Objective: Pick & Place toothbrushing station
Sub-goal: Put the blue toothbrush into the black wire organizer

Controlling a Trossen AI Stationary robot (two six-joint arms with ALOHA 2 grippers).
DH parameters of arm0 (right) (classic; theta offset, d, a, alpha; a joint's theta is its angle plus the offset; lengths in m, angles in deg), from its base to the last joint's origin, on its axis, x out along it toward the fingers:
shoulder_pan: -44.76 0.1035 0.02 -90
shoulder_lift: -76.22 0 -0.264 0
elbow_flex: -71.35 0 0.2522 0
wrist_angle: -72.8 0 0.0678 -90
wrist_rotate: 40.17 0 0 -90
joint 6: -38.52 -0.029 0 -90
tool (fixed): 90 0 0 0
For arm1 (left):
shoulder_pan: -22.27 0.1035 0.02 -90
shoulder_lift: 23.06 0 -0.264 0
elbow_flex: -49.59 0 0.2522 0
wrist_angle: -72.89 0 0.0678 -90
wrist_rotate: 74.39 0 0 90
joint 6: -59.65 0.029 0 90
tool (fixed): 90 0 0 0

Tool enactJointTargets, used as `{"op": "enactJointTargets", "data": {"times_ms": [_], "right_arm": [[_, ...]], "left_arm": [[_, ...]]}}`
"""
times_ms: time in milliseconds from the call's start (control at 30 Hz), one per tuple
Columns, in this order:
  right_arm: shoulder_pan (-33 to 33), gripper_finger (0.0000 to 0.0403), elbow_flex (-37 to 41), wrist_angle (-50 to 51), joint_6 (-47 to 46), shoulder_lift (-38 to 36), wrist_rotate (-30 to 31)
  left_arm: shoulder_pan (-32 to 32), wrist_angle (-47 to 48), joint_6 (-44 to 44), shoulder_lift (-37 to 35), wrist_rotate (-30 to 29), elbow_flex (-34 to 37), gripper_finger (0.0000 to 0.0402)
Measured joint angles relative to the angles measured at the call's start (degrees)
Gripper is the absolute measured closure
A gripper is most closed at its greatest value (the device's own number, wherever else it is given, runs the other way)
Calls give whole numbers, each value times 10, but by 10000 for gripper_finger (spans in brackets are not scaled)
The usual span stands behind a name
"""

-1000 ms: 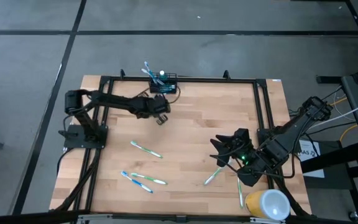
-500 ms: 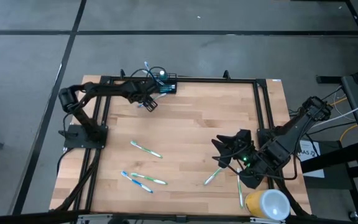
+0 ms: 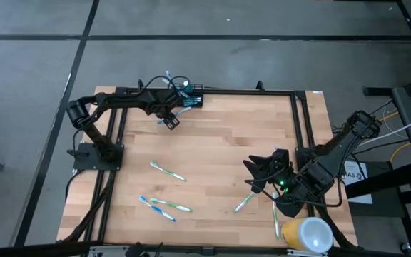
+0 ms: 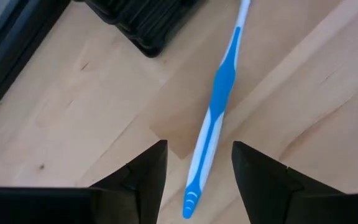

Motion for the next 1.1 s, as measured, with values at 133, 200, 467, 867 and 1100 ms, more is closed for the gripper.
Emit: {"op": "enactJointTargets", "data": {"times_ms": [133, 200, 467, 867, 1100], "right_arm": [[5, 222, 0, 0, -2, 0, 10], [8, 222, 0, 0, -5, 0, 10], [16, 222, 0, 0, -15, 0, 10], [27, 222, 0, -8, -15, 0, 10], [41, 222, 0, -20, -15, 0, 28]], "left_arm": [[2, -23, -1, -1, 19, 30, 226], [2, -27, -7, -1, 19, 49, 226], [2, -73, -11, -4, 27, 87, 234], [16, -84, -50, -5, 131, 113, 370], [-46, 38, -93, -63, 138, 119, 367]]}}
